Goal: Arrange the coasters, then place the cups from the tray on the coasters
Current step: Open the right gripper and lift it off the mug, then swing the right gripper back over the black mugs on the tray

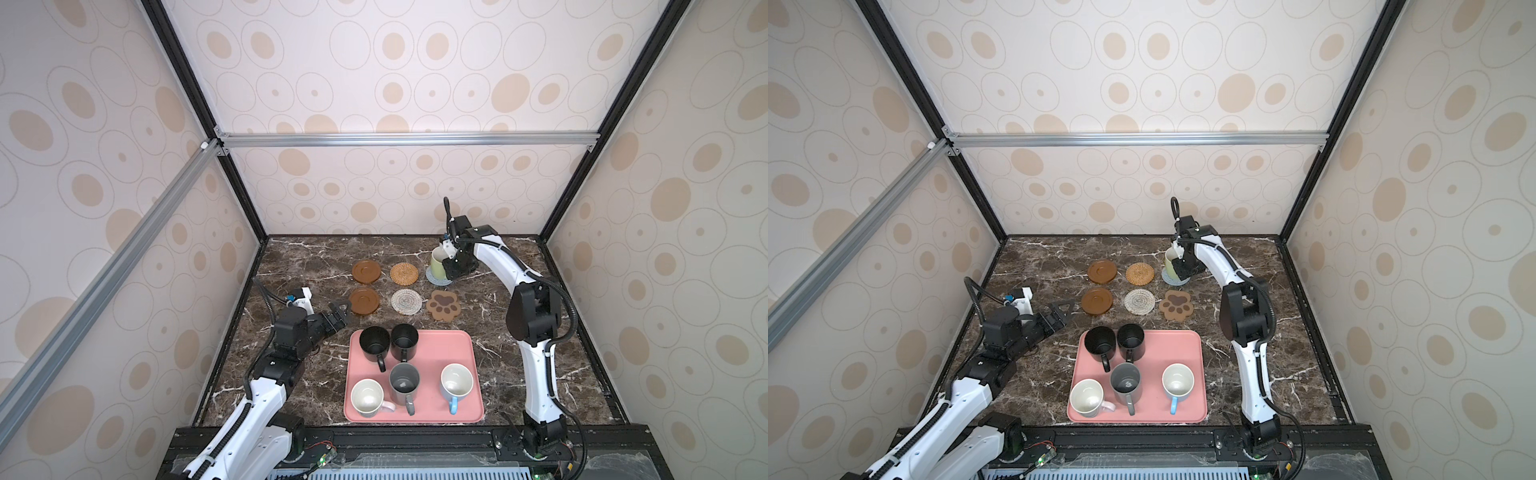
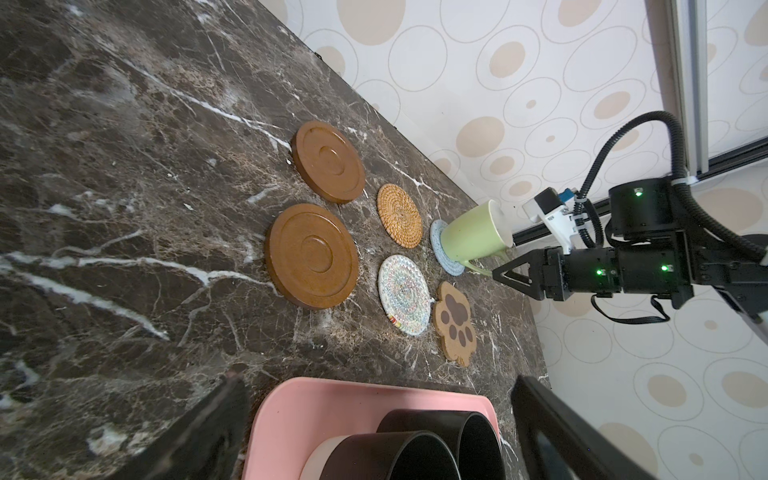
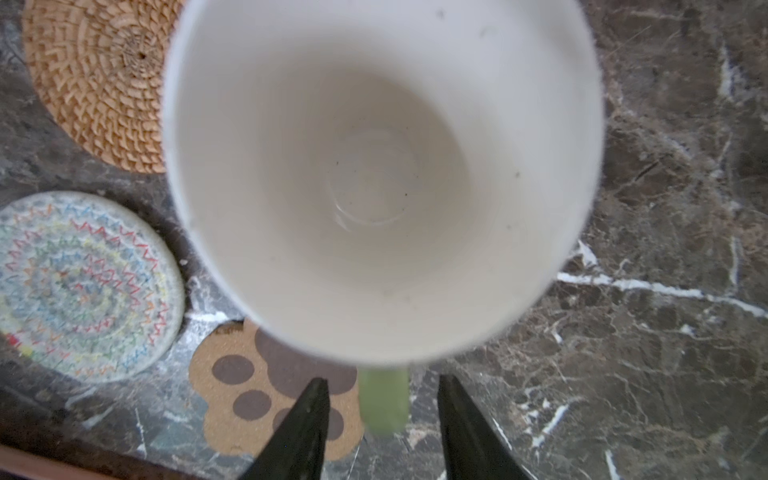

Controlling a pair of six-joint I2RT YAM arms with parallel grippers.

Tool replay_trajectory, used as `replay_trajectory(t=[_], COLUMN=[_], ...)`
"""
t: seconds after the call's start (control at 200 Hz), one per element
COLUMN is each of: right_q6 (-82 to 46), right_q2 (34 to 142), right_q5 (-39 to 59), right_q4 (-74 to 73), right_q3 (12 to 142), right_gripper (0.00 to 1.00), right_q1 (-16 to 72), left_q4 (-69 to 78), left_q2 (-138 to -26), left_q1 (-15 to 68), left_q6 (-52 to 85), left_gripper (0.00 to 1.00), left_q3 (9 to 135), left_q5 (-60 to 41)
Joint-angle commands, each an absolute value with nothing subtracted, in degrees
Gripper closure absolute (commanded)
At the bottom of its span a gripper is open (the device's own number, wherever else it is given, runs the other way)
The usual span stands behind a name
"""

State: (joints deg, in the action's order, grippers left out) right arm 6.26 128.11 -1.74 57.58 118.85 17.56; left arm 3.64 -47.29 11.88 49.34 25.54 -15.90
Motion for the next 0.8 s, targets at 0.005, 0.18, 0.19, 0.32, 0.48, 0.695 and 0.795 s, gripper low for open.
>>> replay_trajectory(t=[0.005,0.18,0.19,0.32,0.48,0.695,0.795], right_q6=[6.37,3.95,3.62,1.01,-2.61,-8.42,-12.06], right_q2=[123.03,117.43,117.16,111.01,104.11,96.60,92.49], right_q5=[-2.49,-3.14,-3.09,-1.52,-1.27,0.44,2.55], right_q4=[57.83,58.78,58.84,59.31,60.77,62.31,60.79], right_q3=[116.66,113.09,112.78,107.75,103.05,95.74,90.11], right_gripper=[0.51,0.49,0.49,0.47,0.46,0.44,0.43], right_q1=[17.34,17.34,17.32,17.47,17.49,18.13,19.08], left_q4=[2.90,2.55,2.55,3.02,3.77,4.08,3.87], left_q2=[-47.22,-48.18,-48.26,-48.93,-50.57,-51.00,-50.63], left_q1=[11.44,11.51,11.51,11.51,11.47,11.51,11.49], left_q6=[49.88,49.27,49.23,49.32,49.27,49.72,49.89], left_gripper=[0.00,0.00,0.00,0.00,0.00,0.00,0.00], left_q3=[26.53,27.76,27.77,27.95,28.45,28.43,28.05], left_q5=[-15.15,-15.22,-15.27,-14.95,-15.20,-15.03,-14.57])
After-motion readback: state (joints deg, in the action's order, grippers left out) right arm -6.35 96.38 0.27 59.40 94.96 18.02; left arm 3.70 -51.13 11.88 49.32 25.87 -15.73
